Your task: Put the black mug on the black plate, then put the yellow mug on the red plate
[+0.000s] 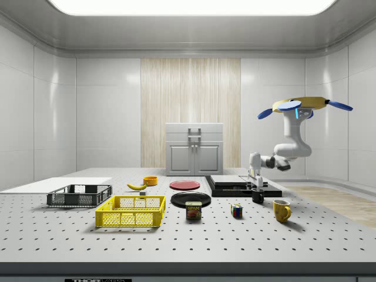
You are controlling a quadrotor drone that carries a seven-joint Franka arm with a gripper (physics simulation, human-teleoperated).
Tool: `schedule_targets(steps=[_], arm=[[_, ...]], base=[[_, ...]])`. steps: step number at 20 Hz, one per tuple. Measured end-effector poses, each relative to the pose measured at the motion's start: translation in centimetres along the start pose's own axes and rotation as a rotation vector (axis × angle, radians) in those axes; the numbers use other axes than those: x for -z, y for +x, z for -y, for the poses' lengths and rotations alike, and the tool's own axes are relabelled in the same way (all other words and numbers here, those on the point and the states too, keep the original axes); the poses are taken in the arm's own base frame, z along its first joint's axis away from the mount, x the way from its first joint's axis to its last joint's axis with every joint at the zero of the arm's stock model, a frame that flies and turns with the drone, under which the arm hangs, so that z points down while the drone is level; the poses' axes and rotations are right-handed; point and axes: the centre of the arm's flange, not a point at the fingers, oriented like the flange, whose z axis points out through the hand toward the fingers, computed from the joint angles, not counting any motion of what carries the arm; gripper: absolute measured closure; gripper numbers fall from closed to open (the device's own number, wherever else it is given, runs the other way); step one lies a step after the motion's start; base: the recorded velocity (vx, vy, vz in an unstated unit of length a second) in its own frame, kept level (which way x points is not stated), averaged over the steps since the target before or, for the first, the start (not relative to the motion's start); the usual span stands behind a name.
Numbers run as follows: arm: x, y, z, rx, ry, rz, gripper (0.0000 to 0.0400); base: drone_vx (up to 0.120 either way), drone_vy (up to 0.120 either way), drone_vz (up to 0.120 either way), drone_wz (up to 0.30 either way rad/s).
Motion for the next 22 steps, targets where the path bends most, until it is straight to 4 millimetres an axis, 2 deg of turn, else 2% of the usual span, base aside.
schedule_targets(steps=[8,10,13,17,22], arm=[[-0.58,-0.1,-0.1,0.0,0.0,0.0,0.0],[-0.66,-0.1,-0.11,0.0,0.0,0.0,0.0114],[-0.72,-0.11,-0.12,0.0,0.0,0.0,0.0207],[-0.76,-0.11,-0.12,0.0,0.0,0.0,0.0259],[-0.77,-0.11,-0.12,0.0,0.0,0.0,0.0281]], base=[[0.0,0.0,0.0,0.0],[0.0,0.0,0.0,0.0],[0.0,0.0,0.0,0.0],[0.0,0.0,0.0,0.0],[0.0,0.0,0.0,0.0]])
